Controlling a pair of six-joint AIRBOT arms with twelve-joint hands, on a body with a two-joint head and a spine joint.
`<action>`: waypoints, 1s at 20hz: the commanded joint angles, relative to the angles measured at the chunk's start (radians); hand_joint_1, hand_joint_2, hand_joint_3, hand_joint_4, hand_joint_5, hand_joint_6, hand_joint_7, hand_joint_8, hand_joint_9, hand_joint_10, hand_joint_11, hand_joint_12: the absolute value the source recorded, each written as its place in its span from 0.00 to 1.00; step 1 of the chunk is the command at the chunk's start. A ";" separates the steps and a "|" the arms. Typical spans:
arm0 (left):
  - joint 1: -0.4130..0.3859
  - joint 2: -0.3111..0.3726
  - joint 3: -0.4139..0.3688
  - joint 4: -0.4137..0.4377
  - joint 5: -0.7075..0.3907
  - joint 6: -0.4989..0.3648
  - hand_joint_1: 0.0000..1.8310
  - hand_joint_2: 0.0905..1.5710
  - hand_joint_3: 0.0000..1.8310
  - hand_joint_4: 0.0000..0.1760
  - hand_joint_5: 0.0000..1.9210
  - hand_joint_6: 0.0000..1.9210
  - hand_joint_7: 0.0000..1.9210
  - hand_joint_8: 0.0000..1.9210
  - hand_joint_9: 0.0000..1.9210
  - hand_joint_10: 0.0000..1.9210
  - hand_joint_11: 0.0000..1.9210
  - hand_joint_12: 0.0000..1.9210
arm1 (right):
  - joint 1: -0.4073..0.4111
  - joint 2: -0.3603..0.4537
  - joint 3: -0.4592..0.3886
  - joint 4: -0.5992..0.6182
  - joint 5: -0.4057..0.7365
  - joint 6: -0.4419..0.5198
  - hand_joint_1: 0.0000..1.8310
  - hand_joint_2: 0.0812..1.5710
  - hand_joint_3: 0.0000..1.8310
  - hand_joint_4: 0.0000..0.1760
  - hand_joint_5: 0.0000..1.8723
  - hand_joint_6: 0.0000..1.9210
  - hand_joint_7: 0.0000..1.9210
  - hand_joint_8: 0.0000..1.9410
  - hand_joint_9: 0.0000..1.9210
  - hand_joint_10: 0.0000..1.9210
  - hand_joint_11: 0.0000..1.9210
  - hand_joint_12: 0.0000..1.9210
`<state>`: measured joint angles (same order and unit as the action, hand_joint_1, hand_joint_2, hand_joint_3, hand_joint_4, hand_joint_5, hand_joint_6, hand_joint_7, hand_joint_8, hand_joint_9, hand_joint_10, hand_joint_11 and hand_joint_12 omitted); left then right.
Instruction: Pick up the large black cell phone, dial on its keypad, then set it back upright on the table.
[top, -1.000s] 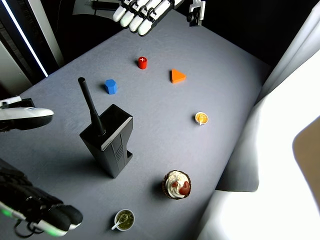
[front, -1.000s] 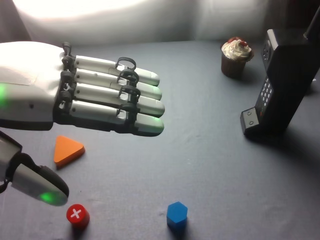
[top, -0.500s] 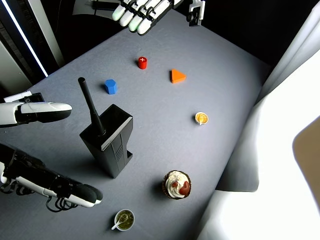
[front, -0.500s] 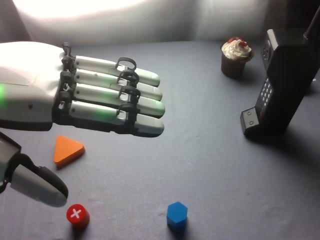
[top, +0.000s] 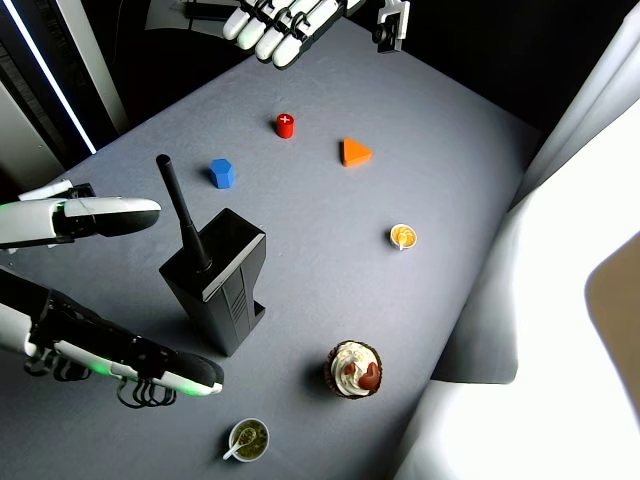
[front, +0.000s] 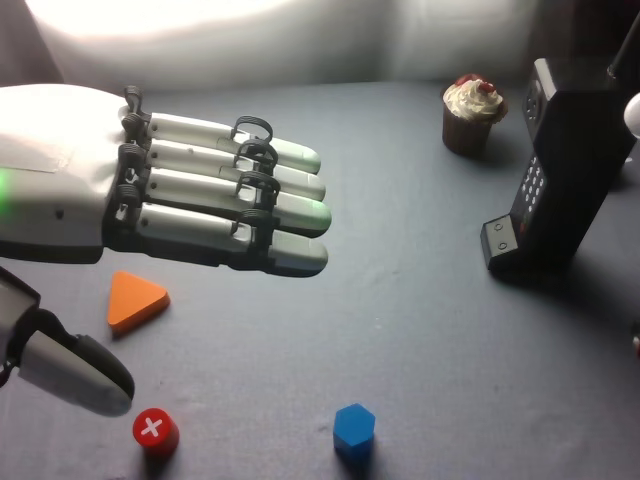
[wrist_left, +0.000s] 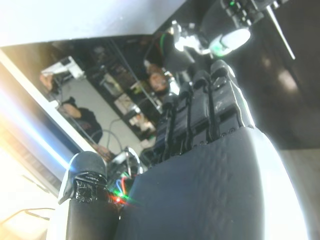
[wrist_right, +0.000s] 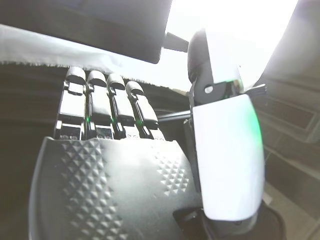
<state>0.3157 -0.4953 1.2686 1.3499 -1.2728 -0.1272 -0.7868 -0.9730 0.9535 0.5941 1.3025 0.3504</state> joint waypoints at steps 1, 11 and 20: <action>-0.022 0.005 -0.005 -0.099 -0.065 0.000 0.00 0.75 0.00 0.00 0.03 0.00 0.02 0.00 0.01 0.00 0.00 0.00 | 0.013 0.005 0.008 -0.028 0.120 0.010 0.58 0.65 0.00 0.00 0.00 0.00 0.00 0.00 0.00 0.00 0.00 0.00; -0.022 0.004 -0.006 -0.098 -0.073 -0.001 0.00 0.75 0.00 0.00 0.03 0.00 0.02 0.00 0.01 0.00 0.00 0.00 | 0.037 -0.033 0.050 -0.032 0.101 0.017 0.57 0.70 0.01 0.00 0.00 0.00 0.00 0.00 0.00 0.00 0.00 0.00; -0.022 0.004 -0.005 -0.096 -0.081 0.000 0.00 0.75 0.00 0.00 0.03 0.00 0.02 0.00 0.01 0.00 0.00 0.00 | 0.055 -0.056 0.055 -0.040 0.068 0.023 0.64 0.71 0.01 0.00 0.00 0.00 0.00 0.00 0.00 0.00 0.00 0.00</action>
<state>0.3157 -0.4953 1.2682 1.3514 -1.2949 -0.1272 -0.7406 -1.0378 1.0050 0.5831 1.2522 0.3607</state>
